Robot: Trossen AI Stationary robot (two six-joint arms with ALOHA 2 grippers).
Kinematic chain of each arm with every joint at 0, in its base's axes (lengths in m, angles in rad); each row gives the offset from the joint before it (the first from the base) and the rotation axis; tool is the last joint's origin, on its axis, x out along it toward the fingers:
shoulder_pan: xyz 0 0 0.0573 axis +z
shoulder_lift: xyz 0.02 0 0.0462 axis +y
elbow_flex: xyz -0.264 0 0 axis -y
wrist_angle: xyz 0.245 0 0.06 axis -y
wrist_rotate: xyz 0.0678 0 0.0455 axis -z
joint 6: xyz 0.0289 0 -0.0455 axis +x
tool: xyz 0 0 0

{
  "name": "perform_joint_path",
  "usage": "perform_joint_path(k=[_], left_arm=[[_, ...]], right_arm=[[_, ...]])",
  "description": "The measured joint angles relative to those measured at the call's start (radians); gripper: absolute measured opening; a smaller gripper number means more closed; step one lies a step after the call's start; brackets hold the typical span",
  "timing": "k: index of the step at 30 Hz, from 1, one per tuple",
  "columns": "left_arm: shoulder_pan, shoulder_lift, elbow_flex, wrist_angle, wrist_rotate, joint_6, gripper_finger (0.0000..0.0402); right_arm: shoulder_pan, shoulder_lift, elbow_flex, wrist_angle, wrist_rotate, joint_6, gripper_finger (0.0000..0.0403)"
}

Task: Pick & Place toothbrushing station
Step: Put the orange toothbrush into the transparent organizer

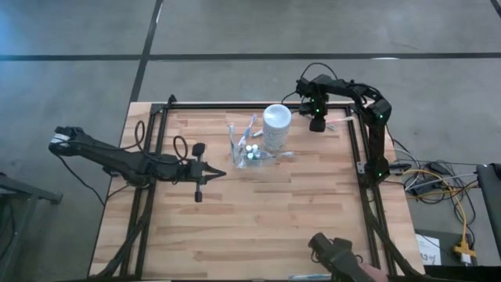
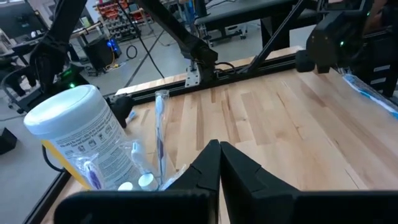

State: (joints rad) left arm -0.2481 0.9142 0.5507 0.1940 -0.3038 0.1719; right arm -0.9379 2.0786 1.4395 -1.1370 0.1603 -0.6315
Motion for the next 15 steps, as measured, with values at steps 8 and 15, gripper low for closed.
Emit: perform_joint_path(k=[8,15], left_arm=[[0.000,0.000,0.000,0.009,0.000,-0.004,0.0005],[0.000,0.000,0.000,0.010,0.000,-0.003,0.0013]], right_arm=[[0.002,0.006,-0.029,0.035,0.015,0.004,0.0123],[0.033,0.005,-0.062,-0.034,-0.072,-0.011,0.0033]])
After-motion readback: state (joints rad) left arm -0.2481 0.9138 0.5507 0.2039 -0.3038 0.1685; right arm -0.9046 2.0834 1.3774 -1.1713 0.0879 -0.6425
